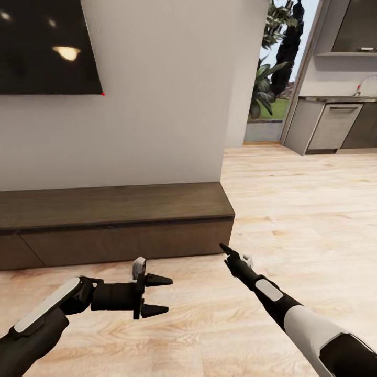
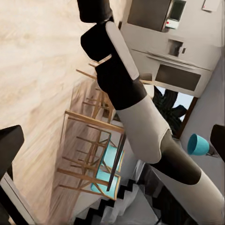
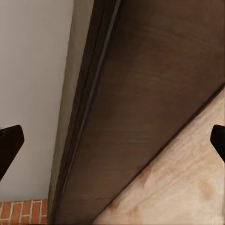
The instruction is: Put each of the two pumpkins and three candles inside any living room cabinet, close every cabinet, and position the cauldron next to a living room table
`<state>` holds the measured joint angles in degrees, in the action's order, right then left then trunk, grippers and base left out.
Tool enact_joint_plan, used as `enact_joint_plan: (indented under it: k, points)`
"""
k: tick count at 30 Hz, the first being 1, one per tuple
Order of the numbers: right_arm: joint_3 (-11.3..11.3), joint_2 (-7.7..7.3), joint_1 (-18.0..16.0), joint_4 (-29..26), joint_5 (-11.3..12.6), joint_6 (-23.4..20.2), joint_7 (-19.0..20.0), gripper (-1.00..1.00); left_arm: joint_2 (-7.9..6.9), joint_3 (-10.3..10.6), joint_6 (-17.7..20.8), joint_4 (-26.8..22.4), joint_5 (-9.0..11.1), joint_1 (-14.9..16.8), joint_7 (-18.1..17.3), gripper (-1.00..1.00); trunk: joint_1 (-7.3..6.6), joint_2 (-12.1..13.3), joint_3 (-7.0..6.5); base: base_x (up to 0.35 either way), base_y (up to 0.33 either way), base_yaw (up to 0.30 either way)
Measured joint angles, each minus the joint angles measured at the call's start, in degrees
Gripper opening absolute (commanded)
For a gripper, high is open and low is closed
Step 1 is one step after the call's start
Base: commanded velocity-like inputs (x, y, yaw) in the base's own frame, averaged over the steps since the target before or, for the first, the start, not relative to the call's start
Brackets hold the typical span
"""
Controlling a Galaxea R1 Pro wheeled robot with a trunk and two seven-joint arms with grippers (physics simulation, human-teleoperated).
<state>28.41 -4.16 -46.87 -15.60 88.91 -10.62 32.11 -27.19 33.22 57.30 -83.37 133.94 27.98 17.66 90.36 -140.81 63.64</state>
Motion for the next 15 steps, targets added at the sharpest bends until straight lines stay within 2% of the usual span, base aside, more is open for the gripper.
enact_joint_plan:
  k: [4,15]
  points:
    - [1.2,0.21,0.2,-0.1,-0.5,3.7,2.0,1.0,0.05,1.2,-0.1,0.5,-0.4,-0.2,-1.7,1.0,-0.02,0.0,0.0,0.204,0.0,0.0]
    - [1.1,0.33,0.3,0.5,-0.3,4.2,1.8,1.0,-0.45,1.3,-0.1,0.7,-0.3,-0.3,-2.2,1.0,-0.01,0.0,0.0,0.141,0.006,0.0]
